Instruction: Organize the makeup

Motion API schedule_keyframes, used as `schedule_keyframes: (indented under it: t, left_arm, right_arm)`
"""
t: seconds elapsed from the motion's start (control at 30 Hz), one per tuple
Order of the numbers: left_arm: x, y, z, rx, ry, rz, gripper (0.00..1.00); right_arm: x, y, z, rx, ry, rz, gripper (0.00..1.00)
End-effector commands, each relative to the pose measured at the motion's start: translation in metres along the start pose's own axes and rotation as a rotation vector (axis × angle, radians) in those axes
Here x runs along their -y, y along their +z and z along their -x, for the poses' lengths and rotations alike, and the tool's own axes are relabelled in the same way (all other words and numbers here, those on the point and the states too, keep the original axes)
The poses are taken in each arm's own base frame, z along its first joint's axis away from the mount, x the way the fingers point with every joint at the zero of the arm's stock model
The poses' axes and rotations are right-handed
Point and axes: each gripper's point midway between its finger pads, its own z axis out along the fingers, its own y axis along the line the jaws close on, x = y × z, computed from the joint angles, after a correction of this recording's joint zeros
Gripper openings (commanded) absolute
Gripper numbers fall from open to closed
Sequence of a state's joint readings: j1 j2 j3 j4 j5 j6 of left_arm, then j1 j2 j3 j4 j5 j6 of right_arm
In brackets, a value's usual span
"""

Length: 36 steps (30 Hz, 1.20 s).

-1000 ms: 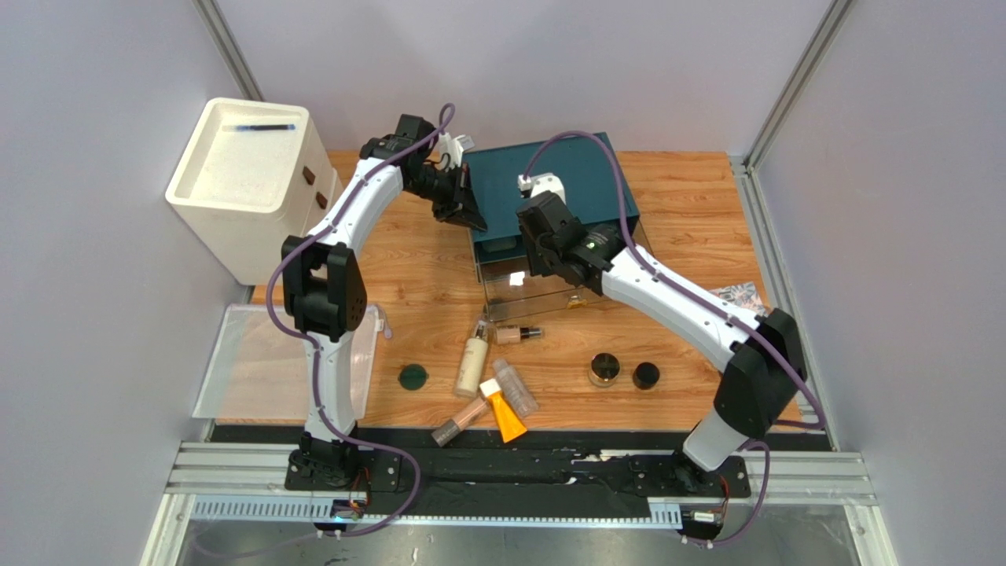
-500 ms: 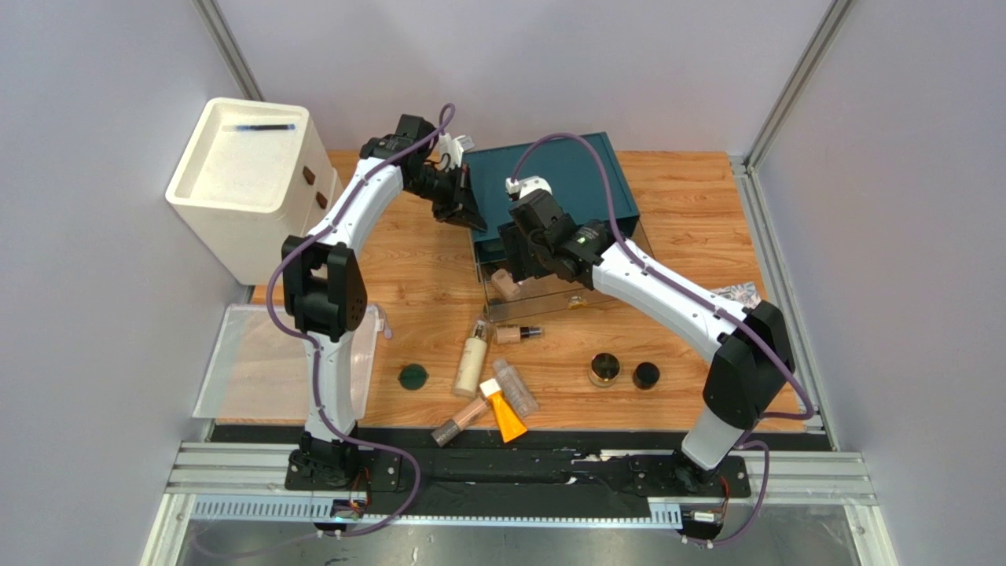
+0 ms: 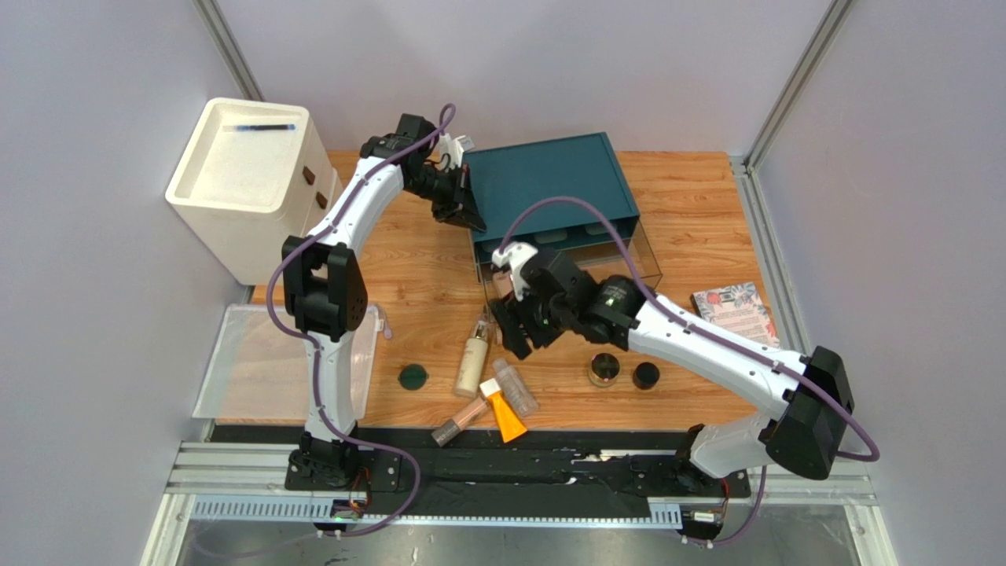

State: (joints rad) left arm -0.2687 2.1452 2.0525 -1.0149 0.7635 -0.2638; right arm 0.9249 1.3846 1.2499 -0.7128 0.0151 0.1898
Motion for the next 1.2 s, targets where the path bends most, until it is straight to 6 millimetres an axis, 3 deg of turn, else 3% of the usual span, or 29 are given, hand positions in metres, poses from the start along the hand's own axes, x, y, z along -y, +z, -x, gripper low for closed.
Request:
schedule_keyframes:
  t: [0.0, 0.23, 0.57, 0.77, 0.83, 0.87, 0.97, 1.17]
  left_arm:
    - [-0.020, 0.006, -0.007, -0.036, -0.006, 0.085, 0.00]
    - [-0.020, 0.004, -0.014, -0.044, -0.019, 0.093, 0.00]
    - [-0.021, 0.001, -0.026, -0.056, -0.025, 0.104, 0.00]
    - [-0.018, 0.000, -0.025, -0.047, -0.020, 0.097, 0.00]
    - [-0.019, -0.001, -0.024, -0.045, -0.018, 0.101, 0.00]
    - [-0.019, -0.001, -0.024, -0.045, -0.018, 0.101, 0.00]
    - [-0.018, 0.000, -0.023, -0.043, -0.021, 0.095, 0.00]
    - [-0.018, 0.001, -0.022, -0.043, -0.021, 0.092, 0.00]
  right_arm:
    - [-0.027, 0.014, -0.058, -0.144, -0.029, 0.083, 0.70]
    - [-0.034, 0.050, -0.104, -0.217, -0.026, 0.023, 0.69]
    - [-0.028, 0.088, -0.125, -0.236, -0.046, -0.071, 0.63]
    - [-0.027, 0.100, -0.136, -0.266, -0.049, -0.100, 0.58]
    - [-0.028, 0.099, -0.139, -0.271, -0.047, -0.098, 0.48]
    - [-0.029, 0.097, -0.139, -0.271, -0.049, -0.095, 0.31]
    - [-0.022, 0.089, -0.138, -0.260, -0.052, -0.142, 0.00]
    - [-0.013, 0.053, -0.121, -0.201, -0.077, -0.181, 0.00]
